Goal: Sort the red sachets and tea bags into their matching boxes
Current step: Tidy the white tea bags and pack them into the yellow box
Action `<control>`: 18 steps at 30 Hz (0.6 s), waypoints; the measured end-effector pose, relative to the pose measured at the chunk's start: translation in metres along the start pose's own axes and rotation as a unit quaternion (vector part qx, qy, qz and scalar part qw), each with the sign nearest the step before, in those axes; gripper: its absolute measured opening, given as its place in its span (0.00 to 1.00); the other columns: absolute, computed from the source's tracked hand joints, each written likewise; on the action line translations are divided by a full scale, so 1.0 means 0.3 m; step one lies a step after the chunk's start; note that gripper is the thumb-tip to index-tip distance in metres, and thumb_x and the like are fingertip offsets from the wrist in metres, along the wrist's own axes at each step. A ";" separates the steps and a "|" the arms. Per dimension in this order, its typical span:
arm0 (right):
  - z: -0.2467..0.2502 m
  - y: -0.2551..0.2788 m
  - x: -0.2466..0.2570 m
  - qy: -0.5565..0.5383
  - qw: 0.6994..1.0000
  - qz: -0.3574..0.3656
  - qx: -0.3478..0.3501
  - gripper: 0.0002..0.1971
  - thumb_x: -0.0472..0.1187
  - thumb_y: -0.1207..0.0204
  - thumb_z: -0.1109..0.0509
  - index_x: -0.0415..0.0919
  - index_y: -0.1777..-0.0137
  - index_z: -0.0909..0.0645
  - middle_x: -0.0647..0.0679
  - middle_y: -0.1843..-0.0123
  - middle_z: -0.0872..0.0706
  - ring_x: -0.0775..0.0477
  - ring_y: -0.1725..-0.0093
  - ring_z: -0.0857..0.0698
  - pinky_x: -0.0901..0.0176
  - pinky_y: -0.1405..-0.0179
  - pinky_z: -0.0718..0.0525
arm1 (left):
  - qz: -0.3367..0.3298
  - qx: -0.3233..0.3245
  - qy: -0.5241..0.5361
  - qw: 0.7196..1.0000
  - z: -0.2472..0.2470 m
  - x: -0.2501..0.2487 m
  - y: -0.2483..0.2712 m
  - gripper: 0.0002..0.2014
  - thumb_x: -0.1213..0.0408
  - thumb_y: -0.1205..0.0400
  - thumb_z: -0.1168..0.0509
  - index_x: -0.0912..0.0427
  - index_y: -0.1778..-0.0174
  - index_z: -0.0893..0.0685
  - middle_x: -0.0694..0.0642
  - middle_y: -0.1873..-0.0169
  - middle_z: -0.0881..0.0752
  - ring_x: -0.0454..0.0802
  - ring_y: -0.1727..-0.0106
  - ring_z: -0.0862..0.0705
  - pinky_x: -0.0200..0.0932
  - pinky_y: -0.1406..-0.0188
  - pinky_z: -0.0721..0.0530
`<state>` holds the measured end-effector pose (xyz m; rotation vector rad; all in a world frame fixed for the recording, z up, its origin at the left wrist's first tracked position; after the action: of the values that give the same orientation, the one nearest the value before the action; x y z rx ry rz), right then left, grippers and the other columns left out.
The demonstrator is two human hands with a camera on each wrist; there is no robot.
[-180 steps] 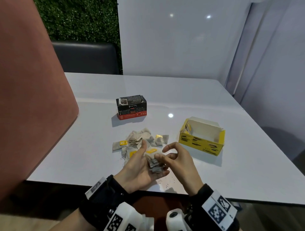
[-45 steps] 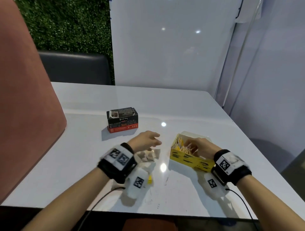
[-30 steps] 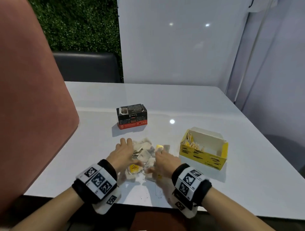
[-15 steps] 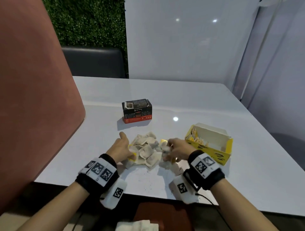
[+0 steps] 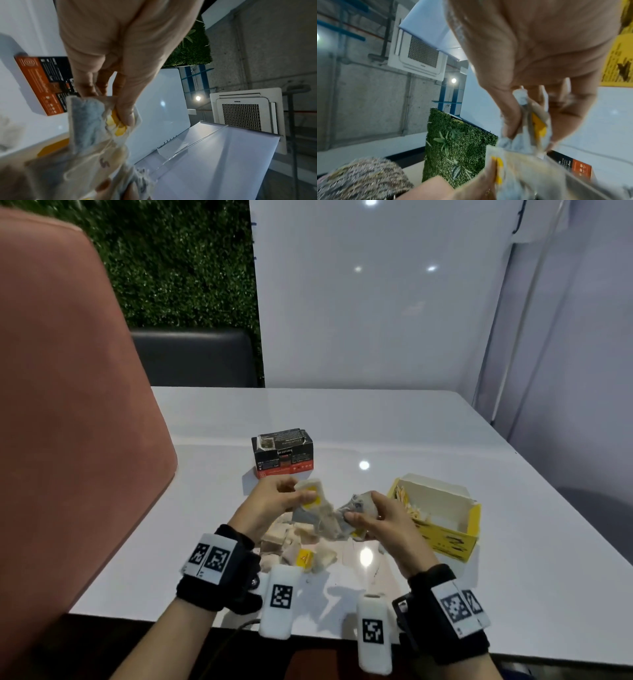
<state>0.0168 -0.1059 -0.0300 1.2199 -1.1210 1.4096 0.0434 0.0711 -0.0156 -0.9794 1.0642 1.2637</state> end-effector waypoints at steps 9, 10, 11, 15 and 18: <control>0.010 -0.002 0.029 0.071 0.994 0.069 -0.052 0.10 0.35 0.32 0.24 0.40 0.51 0.17 0.49 0.53 0.11 0.54 0.55 0.14 0.64 0.59 0.16 | 0.034 0.053 0.113 0.992 -0.124 -0.013 -0.040 0.17 0.70 0.23 0.30 0.75 0.41 0.21 0.67 0.49 0.14 0.57 0.49 0.14 0.48 0.43 0.17; 0.014 -0.007 0.023 0.078 0.993 0.069 -0.050 0.10 0.35 0.32 0.23 0.41 0.52 0.17 0.50 0.53 0.12 0.53 0.54 0.14 0.64 0.59 0.16 | 0.040 0.066 0.128 0.989 -0.128 -0.011 -0.041 0.17 0.71 0.23 0.31 0.75 0.40 0.21 0.66 0.49 0.14 0.56 0.50 0.14 0.46 0.46 0.16; 0.016 -0.009 0.019 0.086 0.993 0.070 -0.048 0.08 0.35 0.32 0.23 0.40 0.53 0.16 0.50 0.55 0.12 0.52 0.55 0.14 0.64 0.60 0.17 | 0.046 0.076 0.140 0.986 -0.126 -0.009 -0.041 0.17 0.71 0.23 0.32 0.75 0.40 0.21 0.65 0.50 0.14 0.54 0.50 0.14 0.43 0.48 0.15; 0.048 -0.007 0.005 0.080 0.990 0.085 -0.082 0.06 0.32 0.32 0.24 0.37 0.57 0.16 0.46 0.59 0.11 0.50 0.60 0.15 0.63 0.65 0.18 | 0.053 0.076 0.168 0.981 -0.085 -0.009 -0.052 0.16 0.71 0.23 0.32 0.71 0.40 0.20 0.63 0.47 0.13 0.52 0.49 0.13 0.39 0.54 0.14; 0.067 -0.010 -0.011 0.052 0.991 0.077 -0.094 0.04 0.30 0.30 0.26 0.35 0.56 0.17 0.43 0.59 0.12 0.51 0.61 0.17 0.71 0.70 0.24 | 0.060 0.069 0.162 0.983 -0.067 -0.005 -0.058 0.14 0.73 0.23 0.32 0.69 0.41 0.21 0.62 0.49 0.13 0.51 0.53 0.13 0.38 0.59 0.13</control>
<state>0.0228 -0.1256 -0.0312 0.9318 -1.2664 1.4295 0.0594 0.0500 -0.0192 -1.0496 1.4624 1.1323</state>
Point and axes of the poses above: each hand's wrist, its own y-axis away from the middle knuckle, its own z-axis out of the back of the hand, x = y × z, the point moved 9 cm from there along -y, towards the middle knuckle
